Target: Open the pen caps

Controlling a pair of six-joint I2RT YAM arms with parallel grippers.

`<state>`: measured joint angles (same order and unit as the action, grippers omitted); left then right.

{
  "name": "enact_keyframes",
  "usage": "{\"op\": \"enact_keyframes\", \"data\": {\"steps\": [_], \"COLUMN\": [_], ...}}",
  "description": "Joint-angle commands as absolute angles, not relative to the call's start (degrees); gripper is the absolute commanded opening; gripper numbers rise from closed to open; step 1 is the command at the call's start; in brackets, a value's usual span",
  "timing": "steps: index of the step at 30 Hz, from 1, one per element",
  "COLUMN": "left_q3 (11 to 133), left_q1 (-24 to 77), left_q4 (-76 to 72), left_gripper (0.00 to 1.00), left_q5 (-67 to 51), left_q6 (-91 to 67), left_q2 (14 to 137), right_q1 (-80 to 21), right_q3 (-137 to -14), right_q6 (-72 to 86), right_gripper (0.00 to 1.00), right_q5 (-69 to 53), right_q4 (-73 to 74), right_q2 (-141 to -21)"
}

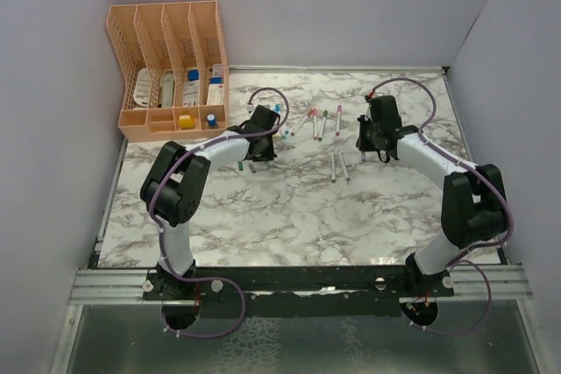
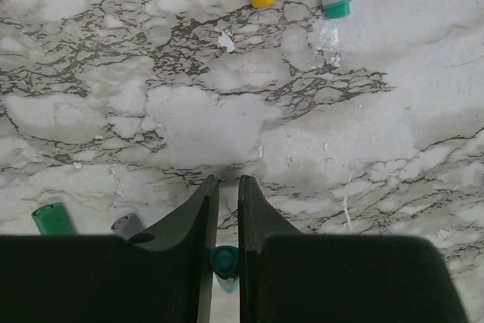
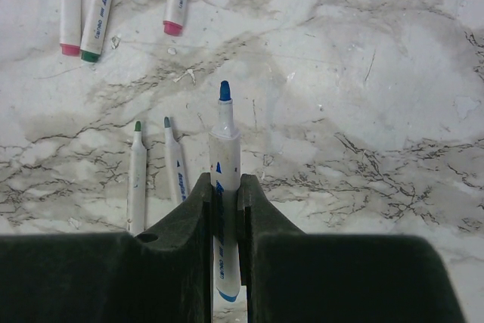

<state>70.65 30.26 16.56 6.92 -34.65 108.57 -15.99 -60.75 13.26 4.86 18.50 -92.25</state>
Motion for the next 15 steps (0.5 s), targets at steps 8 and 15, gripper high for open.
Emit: {"op": "enact_keyframes", "data": {"steps": [8, 15], "left_q3": [68.7, 68.12], "left_q1": [28.62, 27.79], "left_q4": [17.52, 17.97], "left_gripper": [0.07, 0.22], "left_q5": [9.27, 9.76], "left_q6": [-33.45, -33.14], "left_q2": [110.12, 109.83], "right_q1": [-15.47, -15.47], "right_q3": [-62.33, -61.88], "right_q6": [13.97, 14.14], "right_gripper": [0.01, 0.01], "right_q5": [4.59, 4.08], "right_q4": [18.02, 17.08], "right_q2": [-95.56, -97.45]}}
